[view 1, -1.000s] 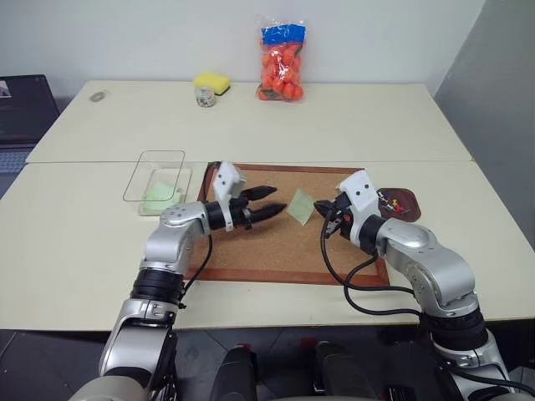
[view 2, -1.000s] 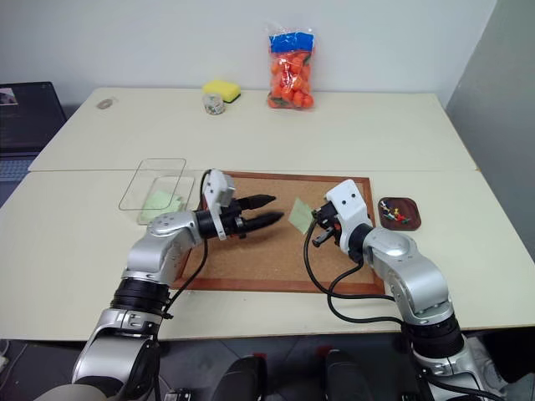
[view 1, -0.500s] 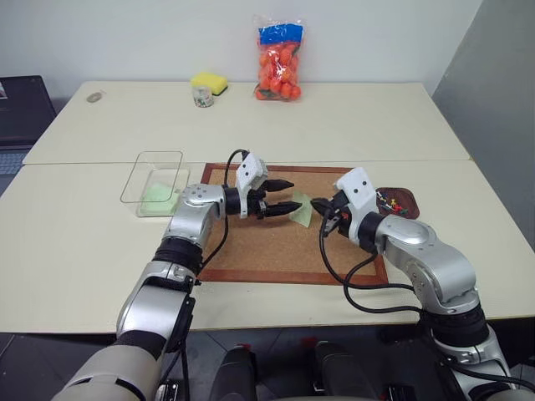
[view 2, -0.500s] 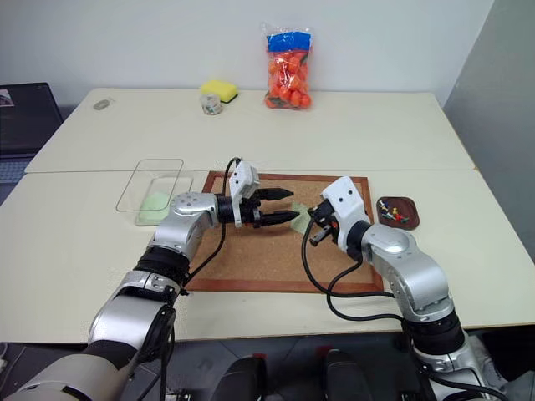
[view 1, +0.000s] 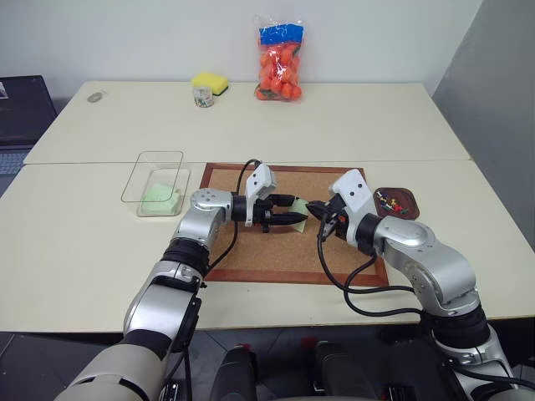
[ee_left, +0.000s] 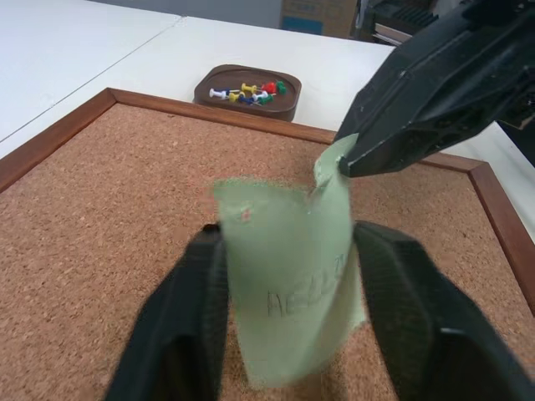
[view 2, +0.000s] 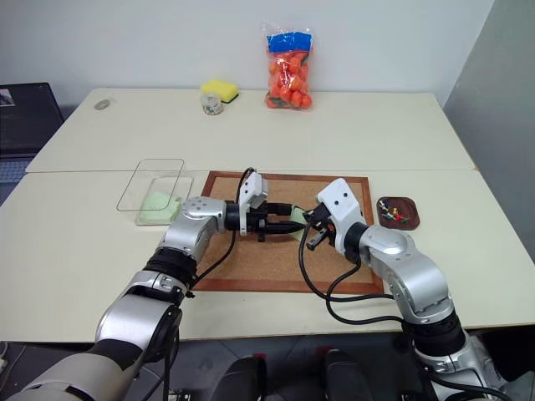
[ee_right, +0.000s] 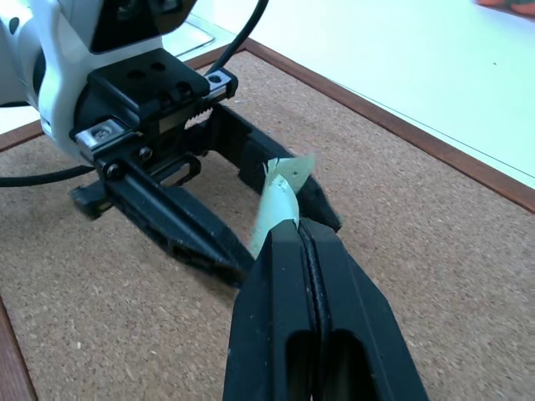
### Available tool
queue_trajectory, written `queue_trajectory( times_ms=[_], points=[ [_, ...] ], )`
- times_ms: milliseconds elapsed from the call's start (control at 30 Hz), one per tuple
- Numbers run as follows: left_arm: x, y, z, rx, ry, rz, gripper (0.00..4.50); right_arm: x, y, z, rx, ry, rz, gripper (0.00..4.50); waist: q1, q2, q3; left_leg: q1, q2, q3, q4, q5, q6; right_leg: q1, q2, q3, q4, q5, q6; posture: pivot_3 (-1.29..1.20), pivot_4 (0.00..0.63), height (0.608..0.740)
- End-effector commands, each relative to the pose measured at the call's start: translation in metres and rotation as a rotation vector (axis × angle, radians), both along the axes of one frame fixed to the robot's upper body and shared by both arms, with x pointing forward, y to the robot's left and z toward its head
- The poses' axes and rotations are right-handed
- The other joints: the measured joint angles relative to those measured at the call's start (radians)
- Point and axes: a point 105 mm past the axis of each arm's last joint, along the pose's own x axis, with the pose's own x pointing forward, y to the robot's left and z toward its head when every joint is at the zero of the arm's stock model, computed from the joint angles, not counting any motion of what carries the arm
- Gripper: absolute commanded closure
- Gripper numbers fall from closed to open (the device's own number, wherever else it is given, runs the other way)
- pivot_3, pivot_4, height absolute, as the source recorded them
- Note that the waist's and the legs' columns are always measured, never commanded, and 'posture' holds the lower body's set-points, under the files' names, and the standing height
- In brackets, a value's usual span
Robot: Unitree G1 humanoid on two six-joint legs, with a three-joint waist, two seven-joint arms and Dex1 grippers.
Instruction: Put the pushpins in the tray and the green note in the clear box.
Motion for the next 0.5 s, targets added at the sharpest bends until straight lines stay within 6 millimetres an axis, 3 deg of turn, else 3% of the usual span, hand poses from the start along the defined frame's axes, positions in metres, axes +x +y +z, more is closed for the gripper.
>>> queue_trajectory(
  times_ms=[33,267,500],
  points=[
    [-0.003,0.004,0.007,0.022,-0.069,-0.029,3.12,-0.005,0.003,0.015,0.023,-0.055,0.025,4.5,0.0,0.0,0.0,0.0,0.0,0.0,0.0,0.0,0.0,0.0,0.0,0.0,0.0,0.0,0.0,0.0,0.15,0.74],
    [-0.01,0.01,0.007,0.029,-0.07,-0.048,4.47,-0.004,0.001,0.017,0.025,-0.055,0.021,4.5,0.001,0.0,0.0,0.0,0.0,0.0,0.0,0.0,0.0,0.0,0.0,0.0,0.0,0.0,0.0,0.0,0.15,0.74],
    [-0.013,0.009,0.009,0.0,-0.052,-0.032,4.49,-0.005,0.002,0.018,0.031,-0.054,0.025,4.5,0.001,0.0,0.0,0.0,0.0,0.0,0.0,0.0,0.0,0.0,0.0,0.0,0.0,0.0,0.0,0.0,0.15,0.74]
  ],
)
